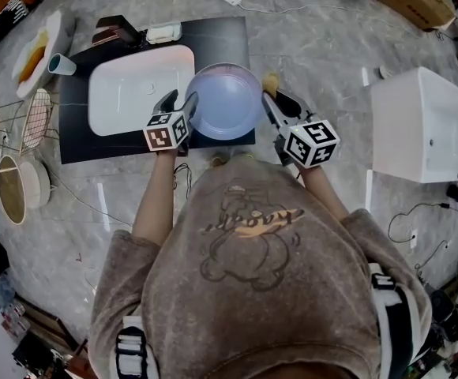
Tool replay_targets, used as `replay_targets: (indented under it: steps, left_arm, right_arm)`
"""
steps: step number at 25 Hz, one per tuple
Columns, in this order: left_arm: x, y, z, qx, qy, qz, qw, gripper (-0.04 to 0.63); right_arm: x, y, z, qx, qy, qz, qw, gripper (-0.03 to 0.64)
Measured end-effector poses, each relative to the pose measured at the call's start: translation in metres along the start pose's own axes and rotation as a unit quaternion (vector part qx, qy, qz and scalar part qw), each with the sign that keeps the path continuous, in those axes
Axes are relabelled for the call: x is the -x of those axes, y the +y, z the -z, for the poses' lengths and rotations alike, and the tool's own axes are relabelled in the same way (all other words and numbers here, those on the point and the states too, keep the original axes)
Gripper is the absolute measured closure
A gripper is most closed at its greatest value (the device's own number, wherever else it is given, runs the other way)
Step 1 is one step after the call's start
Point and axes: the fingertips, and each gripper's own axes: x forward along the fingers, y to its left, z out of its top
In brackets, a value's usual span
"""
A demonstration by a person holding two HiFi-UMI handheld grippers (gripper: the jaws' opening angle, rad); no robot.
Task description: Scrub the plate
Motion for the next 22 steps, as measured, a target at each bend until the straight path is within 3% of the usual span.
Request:
replay_targets:
  steps: [9, 14, 18, 22]
  left_arm:
    - [-0.038, 0.014, 0.051, 0.045, 0.095, 0.019, 0.9943, 0.354]
    - [-0.047, 0.018, 0.065, 0.045, 0.135, 0.016, 0.9897, 0.398]
    - [-0.050, 0.016, 0.066, 0.042, 0.146, 0.021, 0.9881, 0.477]
    - [-0.048, 0.016, 0.065, 0.065, 0.142, 0.026, 0.9874, 0.501]
  right_arm:
    - [-0.003, -0.010, 0.003, -0.002, 0.008, 0.013, 1.000, 0.558]
    - [-0.005, -0.014, 0.003, -0.003, 0.012, 0.020, 1.000, 0.558]
    - [-0.005, -0.017, 0.003, -0.003, 0.012, 0.024, 1.000, 0.558]
    - [-0.004, -0.016, 0.004, -0.001, 0.016, 0.025, 1.000, 0.558]
